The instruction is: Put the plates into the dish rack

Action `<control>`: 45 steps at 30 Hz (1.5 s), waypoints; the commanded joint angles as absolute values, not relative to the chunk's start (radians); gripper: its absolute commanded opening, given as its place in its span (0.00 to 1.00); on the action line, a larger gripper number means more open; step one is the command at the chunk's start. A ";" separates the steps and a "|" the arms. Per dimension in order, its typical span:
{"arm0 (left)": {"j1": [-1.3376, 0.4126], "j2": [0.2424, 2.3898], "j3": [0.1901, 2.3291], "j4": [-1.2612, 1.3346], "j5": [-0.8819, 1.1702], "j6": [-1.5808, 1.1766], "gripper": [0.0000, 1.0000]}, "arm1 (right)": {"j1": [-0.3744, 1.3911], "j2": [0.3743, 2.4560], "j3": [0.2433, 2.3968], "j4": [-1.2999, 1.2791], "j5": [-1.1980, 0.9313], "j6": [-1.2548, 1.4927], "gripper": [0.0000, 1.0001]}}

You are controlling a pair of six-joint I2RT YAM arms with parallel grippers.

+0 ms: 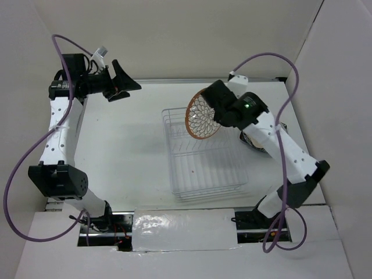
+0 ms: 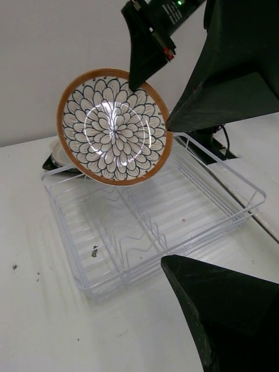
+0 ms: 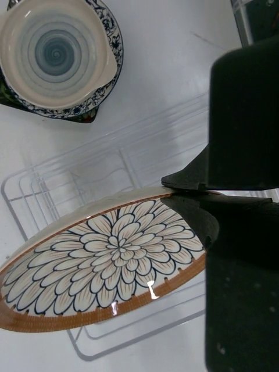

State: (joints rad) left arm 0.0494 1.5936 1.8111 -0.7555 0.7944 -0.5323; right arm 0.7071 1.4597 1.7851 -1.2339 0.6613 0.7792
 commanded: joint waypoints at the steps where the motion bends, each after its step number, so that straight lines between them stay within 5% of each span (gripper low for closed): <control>1: 0.098 1.555 1.781 -0.739 0.808 -0.578 0.99 | 0.800 1.533 2.003 -1.328 0.958 0.936 0.00; 9: 0.133 1.537 1.736 -0.729 0.827 -0.591 0.99 | 0.900 1.675 2.164 -1.422 1.023 0.953 0.00; 22: 0.126 1.537 1.701 -0.698 0.903 -0.575 0.97 | 0.963 1.703 2.103 -1.434 1.057 0.940 0.00; 28: -0.058 1.584 1.675 -0.670 0.977 -0.456 0.97 | 0.957 1.669 2.097 -1.361 1.039 0.868 0.00; 36: -0.115 1.601 1.510 -0.483 1.161 -0.456 0.99 | 0.855 1.373 1.786 -0.915 0.647 0.621 0.00; 45: -0.189 1.660 1.486 -0.398 1.195 -0.463 0.99 | 0.770 1.282 1.733 -0.874 0.422 0.588 0.00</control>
